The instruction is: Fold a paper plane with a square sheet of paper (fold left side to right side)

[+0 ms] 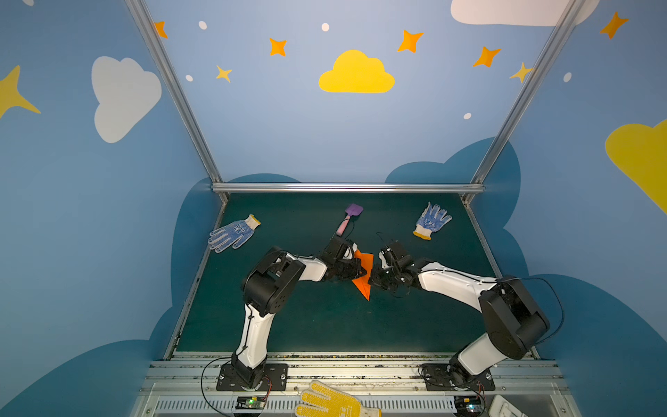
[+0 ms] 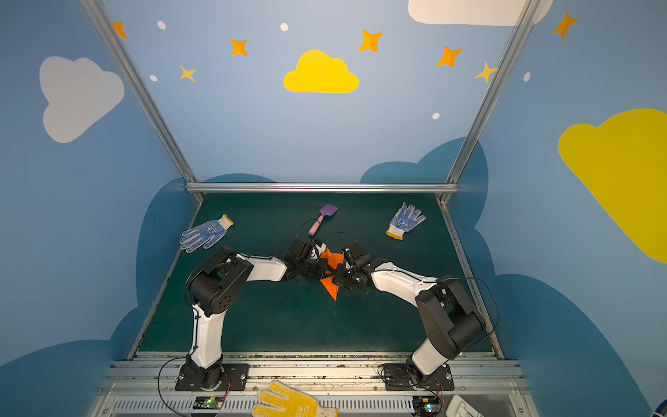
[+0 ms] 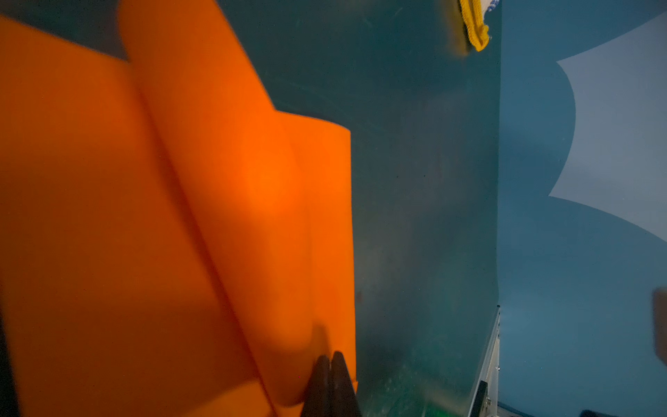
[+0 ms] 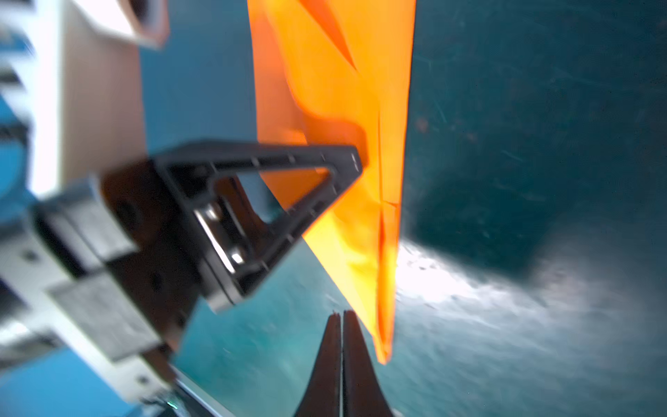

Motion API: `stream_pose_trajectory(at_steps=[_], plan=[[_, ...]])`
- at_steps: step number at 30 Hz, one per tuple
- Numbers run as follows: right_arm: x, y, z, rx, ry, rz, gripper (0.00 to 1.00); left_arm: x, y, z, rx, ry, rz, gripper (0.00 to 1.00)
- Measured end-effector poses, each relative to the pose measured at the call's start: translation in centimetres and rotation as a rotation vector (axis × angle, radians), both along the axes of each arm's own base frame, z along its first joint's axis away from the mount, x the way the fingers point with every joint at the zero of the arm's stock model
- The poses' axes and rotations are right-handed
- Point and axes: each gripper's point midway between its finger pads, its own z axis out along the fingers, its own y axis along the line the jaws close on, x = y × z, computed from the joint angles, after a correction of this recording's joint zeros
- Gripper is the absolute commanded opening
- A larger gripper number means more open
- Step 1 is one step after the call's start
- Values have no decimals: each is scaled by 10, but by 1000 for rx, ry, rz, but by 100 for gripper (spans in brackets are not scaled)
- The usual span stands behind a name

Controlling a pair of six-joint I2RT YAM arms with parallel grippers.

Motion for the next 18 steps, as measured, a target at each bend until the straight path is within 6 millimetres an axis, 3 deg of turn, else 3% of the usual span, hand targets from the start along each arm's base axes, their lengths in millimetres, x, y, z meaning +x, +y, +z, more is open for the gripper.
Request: stream_pose_trajectory(at_steps=[8,18], plan=[[4,13,-17,10,35,-100,0,0,0,0,-2,5,4,4],[3,4,-29,-12,38,-150,0,0,0,0,-4,6,3,4]])
